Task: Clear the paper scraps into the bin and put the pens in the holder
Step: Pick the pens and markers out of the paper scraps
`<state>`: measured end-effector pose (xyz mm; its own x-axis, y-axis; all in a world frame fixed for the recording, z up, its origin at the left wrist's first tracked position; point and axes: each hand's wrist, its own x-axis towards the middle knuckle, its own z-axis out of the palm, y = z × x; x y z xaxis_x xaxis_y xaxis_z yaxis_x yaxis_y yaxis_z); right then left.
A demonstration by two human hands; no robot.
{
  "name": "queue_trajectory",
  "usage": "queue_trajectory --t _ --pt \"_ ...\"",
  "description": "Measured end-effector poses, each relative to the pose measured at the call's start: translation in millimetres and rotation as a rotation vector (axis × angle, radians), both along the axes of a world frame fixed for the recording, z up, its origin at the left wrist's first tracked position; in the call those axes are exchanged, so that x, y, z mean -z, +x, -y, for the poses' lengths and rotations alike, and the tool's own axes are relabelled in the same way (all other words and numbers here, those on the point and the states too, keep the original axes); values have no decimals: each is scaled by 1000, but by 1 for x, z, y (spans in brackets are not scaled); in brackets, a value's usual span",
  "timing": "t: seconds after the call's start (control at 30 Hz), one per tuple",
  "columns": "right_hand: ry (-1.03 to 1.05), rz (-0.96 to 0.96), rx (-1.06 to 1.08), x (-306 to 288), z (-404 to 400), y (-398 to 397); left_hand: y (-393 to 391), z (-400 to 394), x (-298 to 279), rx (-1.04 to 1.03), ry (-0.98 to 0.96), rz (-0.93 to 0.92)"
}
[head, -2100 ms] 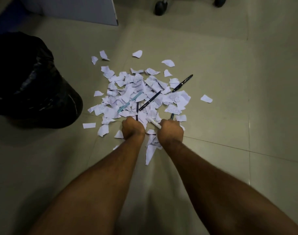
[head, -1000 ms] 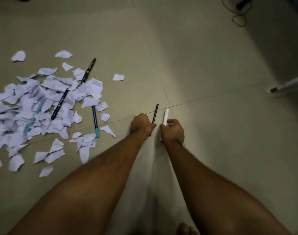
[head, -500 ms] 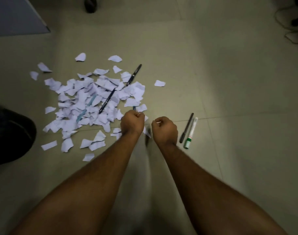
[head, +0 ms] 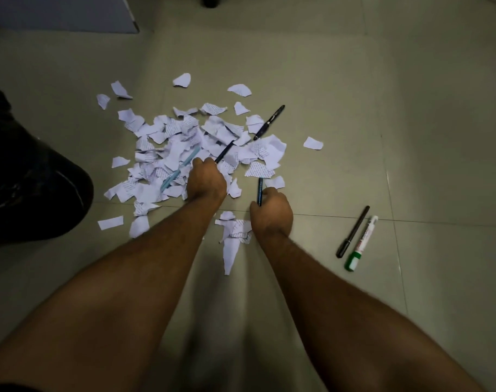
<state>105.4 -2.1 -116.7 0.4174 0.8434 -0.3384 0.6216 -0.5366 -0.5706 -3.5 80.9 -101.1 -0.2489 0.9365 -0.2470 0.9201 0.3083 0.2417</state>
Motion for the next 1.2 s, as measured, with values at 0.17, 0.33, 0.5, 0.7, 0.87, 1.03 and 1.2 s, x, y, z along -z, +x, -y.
queue_trajectory --t 0.17,0.33,0.5,0.7,0.87,1.03,1.2 --pt "-17 -42 53 -4 -7 -2 -2 -1 0 -20 -78 -26" --pt "61 -106 158 -15 -7 -4 -5 -1 -13 -56 -90 38" --pt "157 -338 409 -23 1 6 1 13 -32 -170 87 247" --pt "213 -373 544 -35 28 38 42 58 -56 -35 178 369" --pt "263 -314 679 -36 51 70 99 90 -51 99 -43 574" --pt "226 -180 790 -28 100 125 151 118 -39 267 -290 586" --pt "134 -152 934 -24 127 167 197 143 -35 443 -366 561"
